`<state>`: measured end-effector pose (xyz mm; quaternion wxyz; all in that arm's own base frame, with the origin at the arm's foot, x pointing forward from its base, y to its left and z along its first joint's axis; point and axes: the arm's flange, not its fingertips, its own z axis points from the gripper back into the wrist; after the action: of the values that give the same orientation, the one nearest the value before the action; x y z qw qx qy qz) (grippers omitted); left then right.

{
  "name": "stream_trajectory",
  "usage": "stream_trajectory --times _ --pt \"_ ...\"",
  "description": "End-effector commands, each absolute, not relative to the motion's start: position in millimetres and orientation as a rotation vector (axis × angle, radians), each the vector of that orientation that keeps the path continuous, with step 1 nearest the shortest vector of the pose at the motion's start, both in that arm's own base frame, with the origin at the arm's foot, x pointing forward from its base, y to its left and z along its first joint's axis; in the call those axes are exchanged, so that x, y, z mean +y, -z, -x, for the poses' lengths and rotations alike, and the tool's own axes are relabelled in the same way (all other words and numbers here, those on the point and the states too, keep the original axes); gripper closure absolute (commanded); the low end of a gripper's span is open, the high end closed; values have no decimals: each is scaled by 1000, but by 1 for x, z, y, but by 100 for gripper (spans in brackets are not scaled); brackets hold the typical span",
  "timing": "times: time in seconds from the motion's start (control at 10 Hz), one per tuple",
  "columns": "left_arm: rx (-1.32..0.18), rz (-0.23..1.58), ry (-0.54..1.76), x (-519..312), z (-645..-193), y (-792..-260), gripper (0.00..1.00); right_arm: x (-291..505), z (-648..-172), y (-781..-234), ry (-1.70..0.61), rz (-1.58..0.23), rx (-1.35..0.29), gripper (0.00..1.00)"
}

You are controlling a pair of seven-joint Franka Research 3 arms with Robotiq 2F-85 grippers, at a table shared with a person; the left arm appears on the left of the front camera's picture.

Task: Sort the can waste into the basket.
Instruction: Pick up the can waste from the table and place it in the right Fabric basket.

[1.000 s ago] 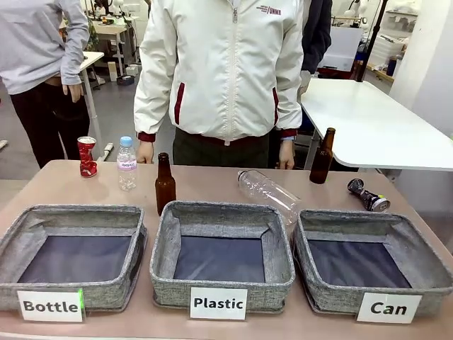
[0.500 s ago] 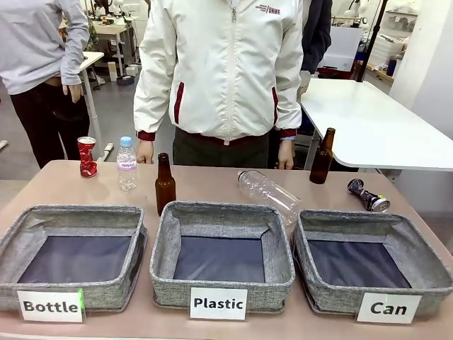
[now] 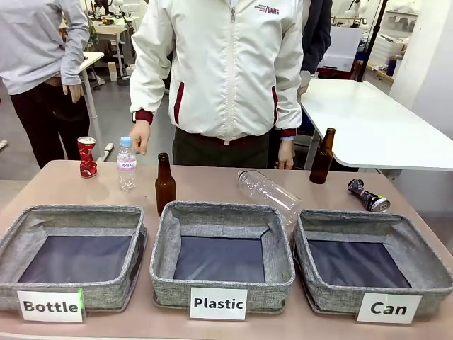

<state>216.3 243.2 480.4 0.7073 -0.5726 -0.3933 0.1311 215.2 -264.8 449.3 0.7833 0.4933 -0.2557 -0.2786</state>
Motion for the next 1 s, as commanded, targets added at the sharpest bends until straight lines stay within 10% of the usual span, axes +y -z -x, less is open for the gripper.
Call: stream_trajectory --times 0.0,0.2,0.9 --pt "-895 1260 -267 244 -216 -484 0 -268 -214 -453 578 -1074 -581 0" --pt "-895 1260 -267 244 -216 -484 0 -264 -214 -451 599 -1061 -550 0" --pt "-895 1260 -267 244 -216 -484 0 -115 -372 -479 293 -113 -449 0"
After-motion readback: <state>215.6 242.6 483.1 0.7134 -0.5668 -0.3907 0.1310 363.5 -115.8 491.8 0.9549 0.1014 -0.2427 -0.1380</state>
